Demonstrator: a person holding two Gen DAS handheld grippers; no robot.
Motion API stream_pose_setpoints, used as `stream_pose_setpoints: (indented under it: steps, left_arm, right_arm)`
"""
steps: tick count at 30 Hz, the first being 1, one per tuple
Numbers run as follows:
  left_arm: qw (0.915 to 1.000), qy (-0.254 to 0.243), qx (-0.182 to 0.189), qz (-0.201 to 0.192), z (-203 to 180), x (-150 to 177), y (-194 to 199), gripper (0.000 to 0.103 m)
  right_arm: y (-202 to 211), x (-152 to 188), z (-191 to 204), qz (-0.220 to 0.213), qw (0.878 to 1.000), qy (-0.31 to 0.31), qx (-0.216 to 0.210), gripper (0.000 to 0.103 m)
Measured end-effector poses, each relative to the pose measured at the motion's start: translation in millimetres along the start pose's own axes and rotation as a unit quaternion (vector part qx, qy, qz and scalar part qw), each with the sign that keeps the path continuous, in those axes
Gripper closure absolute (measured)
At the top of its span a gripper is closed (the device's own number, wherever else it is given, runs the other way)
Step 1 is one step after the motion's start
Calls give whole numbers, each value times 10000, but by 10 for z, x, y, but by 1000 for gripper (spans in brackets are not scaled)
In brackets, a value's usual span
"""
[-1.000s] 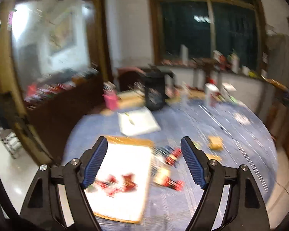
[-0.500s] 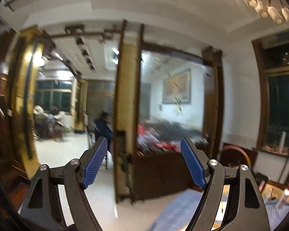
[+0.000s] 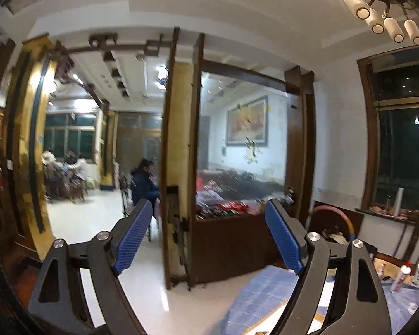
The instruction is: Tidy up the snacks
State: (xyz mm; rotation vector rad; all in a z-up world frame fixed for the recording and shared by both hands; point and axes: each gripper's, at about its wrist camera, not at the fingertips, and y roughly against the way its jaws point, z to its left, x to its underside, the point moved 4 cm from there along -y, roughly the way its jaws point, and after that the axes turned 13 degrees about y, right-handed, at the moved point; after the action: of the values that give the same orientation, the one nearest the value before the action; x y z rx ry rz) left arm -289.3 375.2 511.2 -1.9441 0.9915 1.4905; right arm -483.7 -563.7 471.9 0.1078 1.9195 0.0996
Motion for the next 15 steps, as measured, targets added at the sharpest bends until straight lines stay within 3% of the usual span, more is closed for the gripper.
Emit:
stream_pose_setpoints:
  steps: [2,4,6,8,11,13,15]
  left_arm:
    - [9998,-22,150,110,-25,115,-80,19]
    - [9985,-94,457,272,-147,347,-160,19]
    - [9940,-227,903,572,-372,734,-267,19]
    - [9845,-392,1422,943,-625,1206,-346,18]
    - [9574,-621,2224,1731,-1024,2161,-464,18]
    - [9322,-692,2671,2342,-1260,2847,-524,18]
    - [8971,-707,3022,3144,-1535,3675,-598,18]
  right_arm:
    - [146,15,224,-155,9989,53,-444,64]
    - [401,87,631,-314,9910,104,-1297,58]
    - [678,243,1133,-356,9753,340,-2155,56]
    - [979,467,1722,-387,9509,613,-3008,54]
    - [1521,1050,2671,-213,8907,1084,-4410,54]
    - [1895,1497,3249,-2,8425,1329,-5221,54]
    - [2296,1914,3812,135,7939,1620,-5860,54]
